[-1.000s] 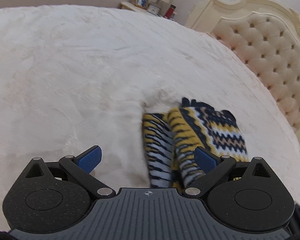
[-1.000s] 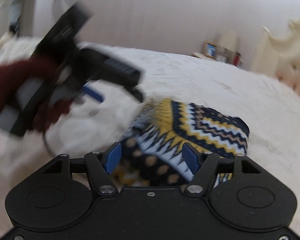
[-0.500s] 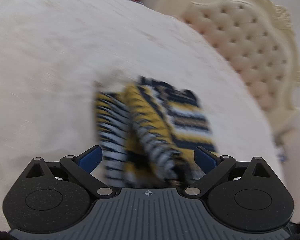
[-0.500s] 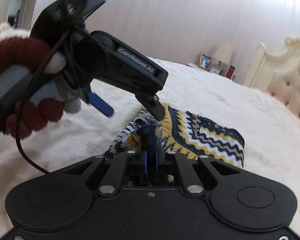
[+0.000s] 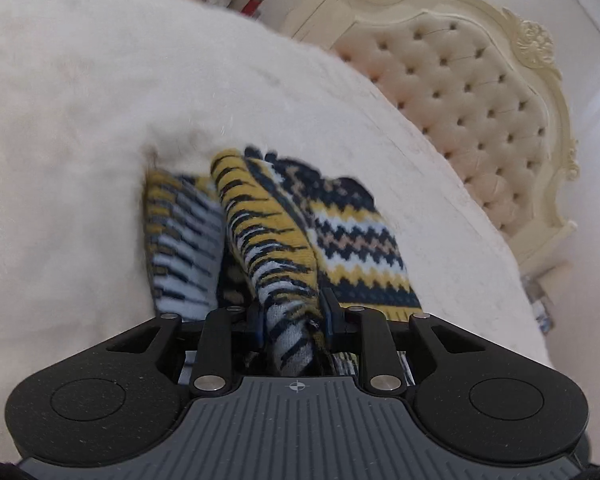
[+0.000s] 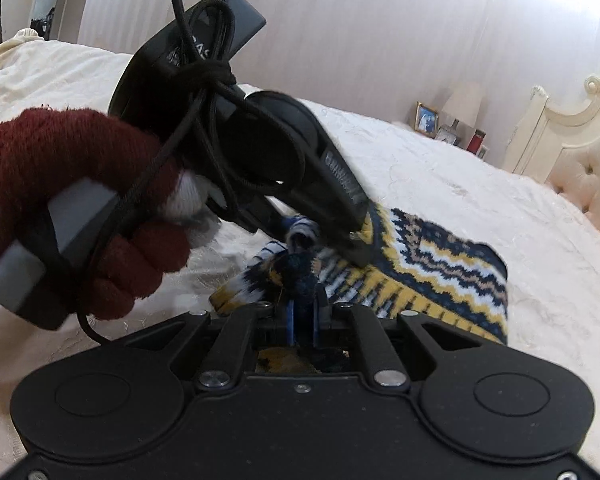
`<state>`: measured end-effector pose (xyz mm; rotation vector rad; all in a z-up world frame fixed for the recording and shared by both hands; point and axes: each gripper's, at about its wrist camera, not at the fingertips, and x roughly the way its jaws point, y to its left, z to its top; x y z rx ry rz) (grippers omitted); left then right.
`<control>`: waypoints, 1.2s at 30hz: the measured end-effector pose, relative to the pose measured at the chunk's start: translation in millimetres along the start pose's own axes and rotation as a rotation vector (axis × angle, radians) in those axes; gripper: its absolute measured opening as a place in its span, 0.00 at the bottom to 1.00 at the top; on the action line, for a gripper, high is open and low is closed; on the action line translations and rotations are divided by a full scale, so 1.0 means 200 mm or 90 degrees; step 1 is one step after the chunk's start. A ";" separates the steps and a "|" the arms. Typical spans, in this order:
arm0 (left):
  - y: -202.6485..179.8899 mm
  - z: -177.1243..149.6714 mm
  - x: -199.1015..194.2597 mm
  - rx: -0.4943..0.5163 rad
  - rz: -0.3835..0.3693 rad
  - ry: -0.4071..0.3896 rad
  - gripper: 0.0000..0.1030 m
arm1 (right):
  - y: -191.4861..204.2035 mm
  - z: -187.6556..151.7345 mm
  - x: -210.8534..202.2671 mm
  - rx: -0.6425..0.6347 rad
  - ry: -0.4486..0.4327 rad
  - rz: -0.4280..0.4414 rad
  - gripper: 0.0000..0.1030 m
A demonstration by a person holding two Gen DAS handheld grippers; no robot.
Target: Fold small clothes
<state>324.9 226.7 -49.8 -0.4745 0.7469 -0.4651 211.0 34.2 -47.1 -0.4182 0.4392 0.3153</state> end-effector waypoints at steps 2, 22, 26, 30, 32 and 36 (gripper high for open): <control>-0.05 0.02 -0.07 0.029 0.004 -0.027 0.22 | 0.03 0.03 -0.03 -0.010 -0.022 -0.011 0.14; 0.16 0.06 -0.11 -0.068 0.110 -0.025 0.67 | -0.26 -0.05 -0.11 0.236 -0.022 0.107 0.70; 0.11 0.07 -0.10 -0.030 0.114 -0.030 0.71 | -0.51 -0.05 -0.08 0.305 -0.026 0.064 0.75; 0.07 0.05 -0.07 -0.004 0.115 -0.014 0.71 | -0.72 -0.03 0.06 0.355 -0.018 0.031 0.75; 0.08 0.04 -0.06 -0.006 0.114 -0.006 0.71 | -0.79 -0.02 0.12 0.360 -0.024 0.014 0.75; 0.09 0.04 -0.05 -0.009 0.119 -0.001 0.71 | -0.84 0.00 0.26 0.355 -0.035 0.033 0.75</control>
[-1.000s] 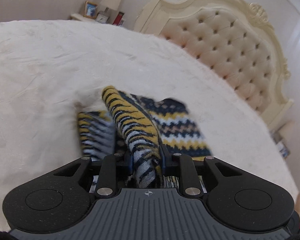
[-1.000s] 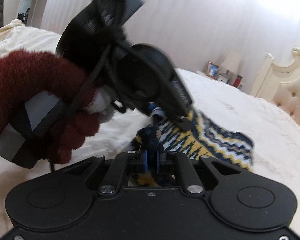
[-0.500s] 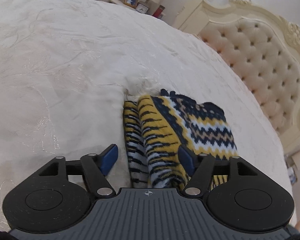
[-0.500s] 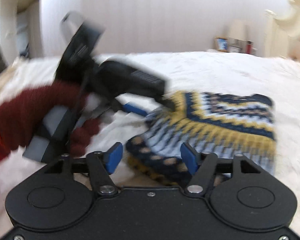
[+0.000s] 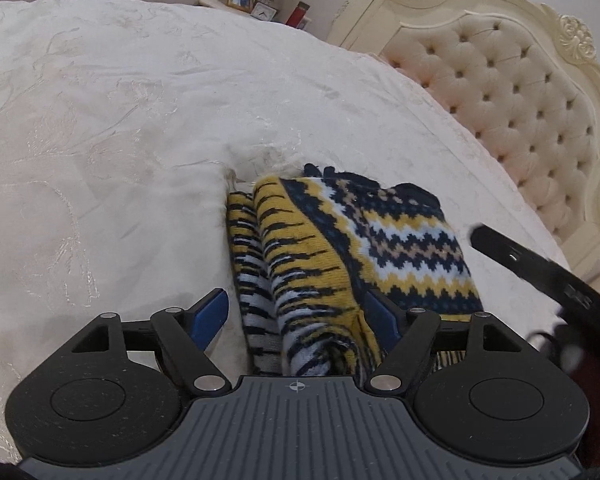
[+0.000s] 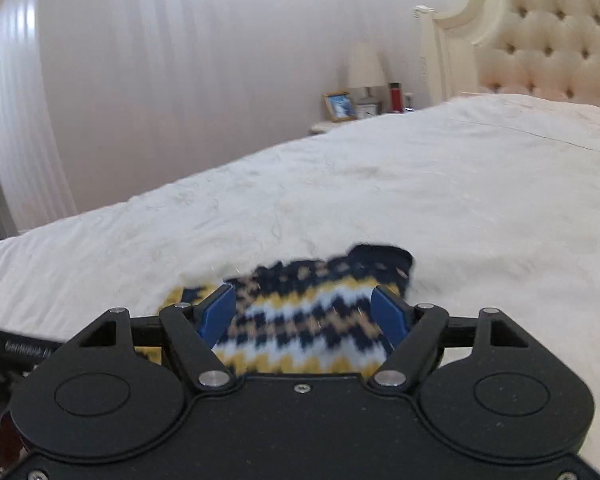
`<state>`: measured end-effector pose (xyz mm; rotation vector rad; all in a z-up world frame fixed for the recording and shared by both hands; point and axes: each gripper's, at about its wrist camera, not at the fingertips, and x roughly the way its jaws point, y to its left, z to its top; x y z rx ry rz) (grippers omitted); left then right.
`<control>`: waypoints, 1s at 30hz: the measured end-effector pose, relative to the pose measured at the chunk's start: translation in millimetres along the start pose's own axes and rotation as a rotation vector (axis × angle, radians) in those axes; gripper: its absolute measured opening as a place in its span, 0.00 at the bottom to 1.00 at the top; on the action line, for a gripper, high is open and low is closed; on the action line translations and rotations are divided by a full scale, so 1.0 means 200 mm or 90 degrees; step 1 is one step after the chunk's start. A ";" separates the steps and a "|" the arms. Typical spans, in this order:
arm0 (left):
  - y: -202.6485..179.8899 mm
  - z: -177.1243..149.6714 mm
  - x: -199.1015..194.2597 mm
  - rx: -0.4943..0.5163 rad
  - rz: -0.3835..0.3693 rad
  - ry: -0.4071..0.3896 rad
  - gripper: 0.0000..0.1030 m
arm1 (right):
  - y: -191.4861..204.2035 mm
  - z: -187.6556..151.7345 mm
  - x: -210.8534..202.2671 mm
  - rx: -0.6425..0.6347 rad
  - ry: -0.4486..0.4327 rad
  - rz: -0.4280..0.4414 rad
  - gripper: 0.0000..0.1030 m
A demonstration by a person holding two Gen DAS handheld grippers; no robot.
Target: Fold small clothes
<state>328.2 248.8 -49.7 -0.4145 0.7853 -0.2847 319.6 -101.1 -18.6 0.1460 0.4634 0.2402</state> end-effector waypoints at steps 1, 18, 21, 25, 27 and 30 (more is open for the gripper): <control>0.00 0.00 0.00 -0.001 0.000 0.002 0.71 | -0.01 0.00 0.05 0.006 0.018 -0.006 0.75; 0.00 -0.04 0.03 0.005 0.016 0.051 0.81 | -0.05 -0.06 0.11 0.024 0.052 -0.002 0.77; -0.01 -0.03 0.02 0.012 0.020 0.062 0.82 | -0.12 -0.05 0.07 0.057 0.037 -0.025 0.79; -0.02 -0.04 0.03 0.032 0.029 0.082 0.84 | -0.25 -0.09 0.10 0.117 0.070 -0.030 0.82; -0.02 -0.04 0.03 0.036 0.027 0.096 0.90 | -0.31 -0.13 0.11 0.155 0.088 -0.013 0.83; -0.02 -0.04 0.04 0.037 0.018 0.118 0.90 | -0.38 -0.19 0.15 0.229 0.107 0.031 0.85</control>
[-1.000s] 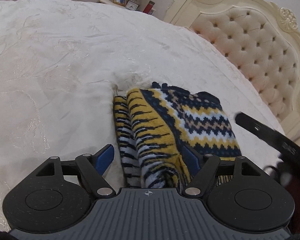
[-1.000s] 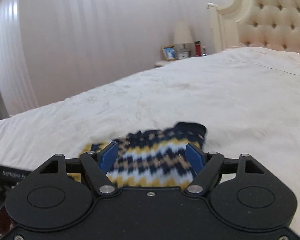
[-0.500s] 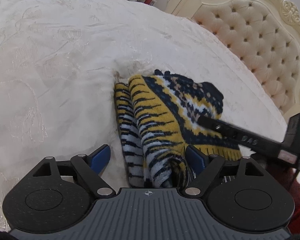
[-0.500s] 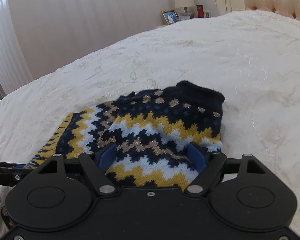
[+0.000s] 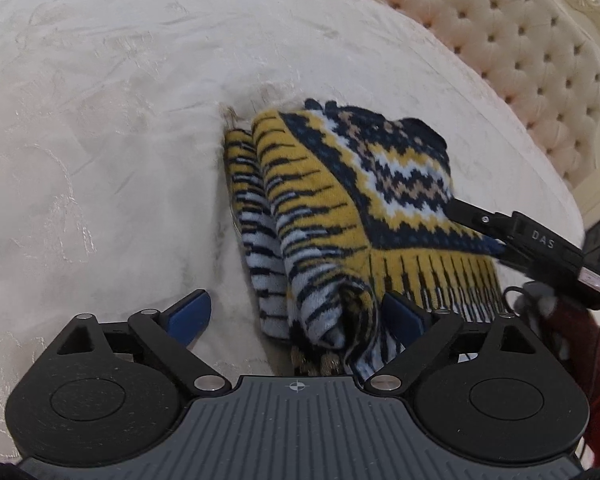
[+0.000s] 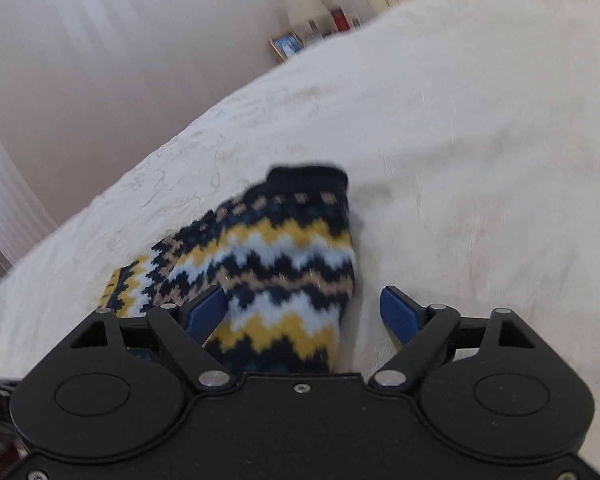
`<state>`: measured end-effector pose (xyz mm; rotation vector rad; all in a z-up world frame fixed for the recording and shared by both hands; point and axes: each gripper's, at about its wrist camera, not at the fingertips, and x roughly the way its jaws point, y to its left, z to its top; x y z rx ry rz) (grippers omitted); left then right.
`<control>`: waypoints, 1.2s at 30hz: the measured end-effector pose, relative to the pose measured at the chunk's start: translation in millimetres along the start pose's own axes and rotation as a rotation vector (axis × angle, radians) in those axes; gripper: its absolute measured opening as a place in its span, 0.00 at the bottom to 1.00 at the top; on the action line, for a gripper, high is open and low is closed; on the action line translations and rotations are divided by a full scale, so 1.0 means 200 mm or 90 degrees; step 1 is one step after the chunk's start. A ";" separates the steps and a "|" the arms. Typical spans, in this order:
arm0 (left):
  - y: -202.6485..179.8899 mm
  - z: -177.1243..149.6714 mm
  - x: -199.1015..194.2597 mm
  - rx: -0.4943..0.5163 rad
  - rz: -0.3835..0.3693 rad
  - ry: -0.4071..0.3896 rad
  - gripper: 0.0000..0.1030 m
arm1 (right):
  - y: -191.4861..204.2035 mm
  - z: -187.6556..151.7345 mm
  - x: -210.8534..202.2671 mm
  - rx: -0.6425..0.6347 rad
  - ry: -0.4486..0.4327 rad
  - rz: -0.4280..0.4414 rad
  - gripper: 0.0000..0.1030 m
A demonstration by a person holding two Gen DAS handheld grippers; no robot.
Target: Fold small clothes
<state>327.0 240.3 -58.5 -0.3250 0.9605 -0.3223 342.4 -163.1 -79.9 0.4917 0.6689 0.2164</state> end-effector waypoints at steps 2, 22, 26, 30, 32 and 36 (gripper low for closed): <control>0.00 0.00 0.01 -0.006 -0.025 0.015 0.90 | -0.05 -0.02 0.02 0.049 0.010 0.041 0.85; -0.08 -0.22 -0.01 -0.126 -0.292 0.106 0.37 | 0.18 -0.22 -0.41 0.096 0.084 0.034 0.45; -0.17 -0.42 -0.10 -0.129 -0.314 0.153 0.38 | 0.17 -0.41 -0.68 0.126 0.115 0.009 0.45; -0.30 -0.64 -0.18 -0.087 -0.300 0.200 0.40 | 0.15 -0.61 -0.94 0.137 0.137 -0.005 0.48; -0.32 -0.75 -0.17 -0.071 -0.257 0.217 0.45 | 0.13 -0.68 -1.02 0.127 0.130 -0.027 0.52; -0.33 -0.90 -0.19 -0.017 -0.140 0.163 0.50 | 0.10 -0.81 -1.17 0.084 0.069 -0.093 0.62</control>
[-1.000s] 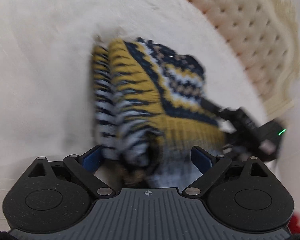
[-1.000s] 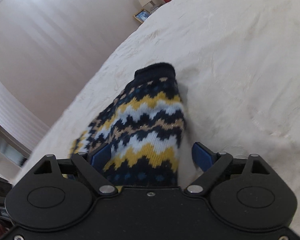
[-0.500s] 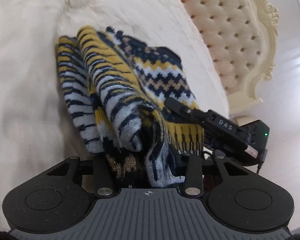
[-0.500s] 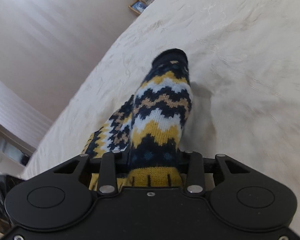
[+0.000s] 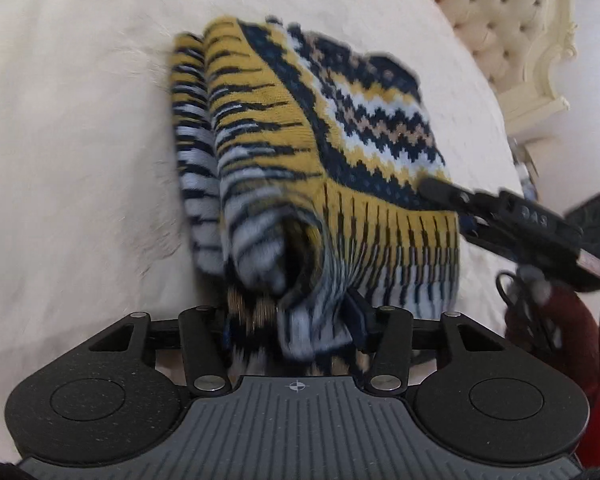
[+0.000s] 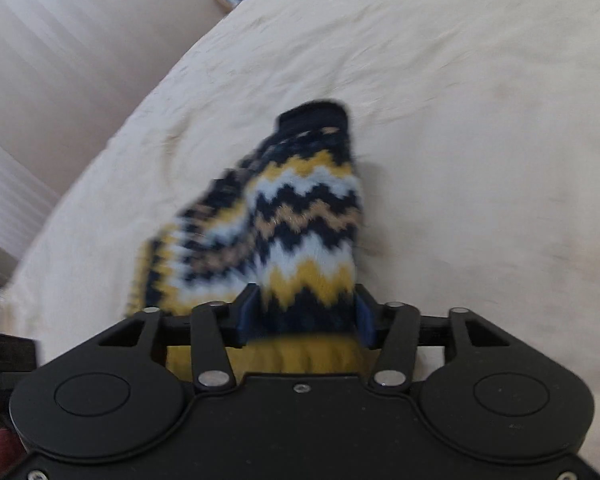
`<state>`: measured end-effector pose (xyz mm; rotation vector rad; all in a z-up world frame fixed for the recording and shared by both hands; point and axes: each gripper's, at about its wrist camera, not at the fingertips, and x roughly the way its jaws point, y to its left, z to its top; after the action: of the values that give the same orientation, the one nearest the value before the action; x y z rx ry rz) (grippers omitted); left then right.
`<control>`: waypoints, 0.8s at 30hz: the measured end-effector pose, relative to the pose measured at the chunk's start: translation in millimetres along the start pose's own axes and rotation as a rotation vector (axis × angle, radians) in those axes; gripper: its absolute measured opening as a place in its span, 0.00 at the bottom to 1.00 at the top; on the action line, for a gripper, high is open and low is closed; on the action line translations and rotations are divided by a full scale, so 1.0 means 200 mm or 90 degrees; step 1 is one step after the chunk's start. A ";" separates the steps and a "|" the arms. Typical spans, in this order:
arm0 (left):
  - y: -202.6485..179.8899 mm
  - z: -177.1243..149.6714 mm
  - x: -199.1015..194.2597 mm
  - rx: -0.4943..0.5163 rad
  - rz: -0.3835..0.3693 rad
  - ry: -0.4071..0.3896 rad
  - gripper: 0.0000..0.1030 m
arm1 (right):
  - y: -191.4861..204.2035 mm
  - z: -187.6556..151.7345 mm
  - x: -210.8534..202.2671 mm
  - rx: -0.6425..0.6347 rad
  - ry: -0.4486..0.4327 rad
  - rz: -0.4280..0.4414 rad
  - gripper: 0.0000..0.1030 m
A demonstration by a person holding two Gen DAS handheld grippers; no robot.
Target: Fold small clothes
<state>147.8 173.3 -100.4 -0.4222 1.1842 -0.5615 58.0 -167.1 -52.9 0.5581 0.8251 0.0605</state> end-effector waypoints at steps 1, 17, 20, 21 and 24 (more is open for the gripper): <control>-0.01 -0.02 -0.02 0.003 0.020 -0.018 0.52 | -0.01 -0.03 -0.03 0.005 -0.021 -0.002 0.64; -0.43 -0.17 -0.24 0.214 0.251 -0.254 0.73 | 0.11 -0.24 -0.25 -0.064 -0.185 -0.054 0.89; -0.46 -0.11 -0.18 0.225 0.261 -0.268 0.73 | 0.11 -0.25 -0.26 -0.064 -0.187 -0.067 0.96; -0.46 -0.09 -0.16 0.229 0.269 -0.270 0.73 | 0.11 -0.25 -0.26 -0.068 -0.189 -0.070 0.97; -0.42 -0.05 -0.13 0.220 0.300 -0.282 0.73 | 0.13 -0.22 -0.26 -0.085 -0.196 -0.083 1.00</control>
<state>116.4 122.0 -34.7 0.0369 0.7046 -0.2338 -4.9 -138.7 -28.6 0.3754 0.5506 -0.0878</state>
